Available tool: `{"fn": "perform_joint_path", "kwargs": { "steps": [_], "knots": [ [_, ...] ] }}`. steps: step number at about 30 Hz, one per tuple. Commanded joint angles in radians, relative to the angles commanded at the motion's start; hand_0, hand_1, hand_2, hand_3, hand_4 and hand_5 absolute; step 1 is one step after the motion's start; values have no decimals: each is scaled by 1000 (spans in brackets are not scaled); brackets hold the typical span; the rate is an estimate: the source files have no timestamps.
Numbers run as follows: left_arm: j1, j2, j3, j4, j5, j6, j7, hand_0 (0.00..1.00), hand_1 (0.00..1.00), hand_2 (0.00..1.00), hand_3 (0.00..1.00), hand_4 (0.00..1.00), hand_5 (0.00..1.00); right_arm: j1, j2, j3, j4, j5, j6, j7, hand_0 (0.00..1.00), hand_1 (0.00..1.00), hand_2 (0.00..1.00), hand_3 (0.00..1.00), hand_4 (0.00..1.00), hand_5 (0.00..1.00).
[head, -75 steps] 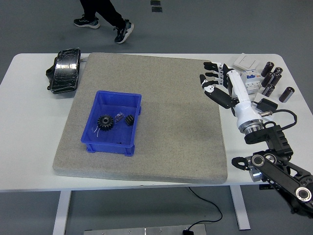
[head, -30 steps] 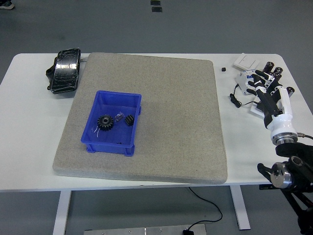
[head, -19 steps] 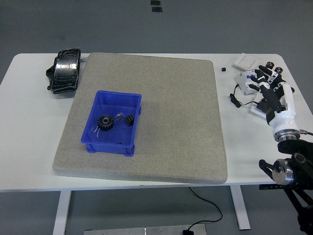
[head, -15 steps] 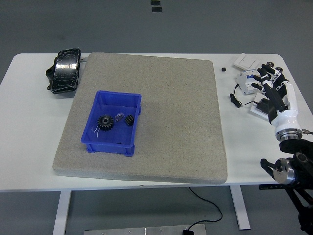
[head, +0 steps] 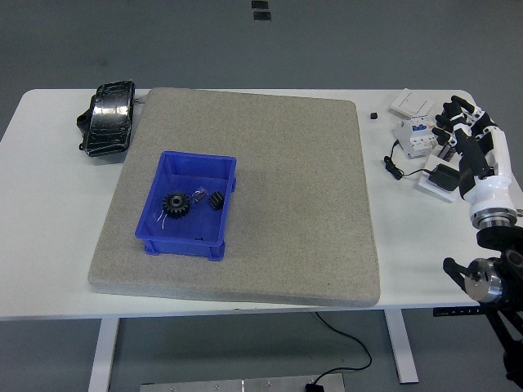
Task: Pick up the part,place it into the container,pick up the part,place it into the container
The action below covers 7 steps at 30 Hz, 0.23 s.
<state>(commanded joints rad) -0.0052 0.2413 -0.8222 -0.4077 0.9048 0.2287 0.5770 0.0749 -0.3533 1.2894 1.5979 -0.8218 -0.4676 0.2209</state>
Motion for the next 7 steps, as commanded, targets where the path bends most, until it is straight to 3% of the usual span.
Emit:
{"fn": "perform_joint_path", "kwargs": {
  "steps": [7],
  "knots": [
    [-2,-1,-4,-1,3,-3,8,678,652,633,587,729,522,0,1,11,3,-2,3,-2,674,694,732,707,734,448]
  ]
}}
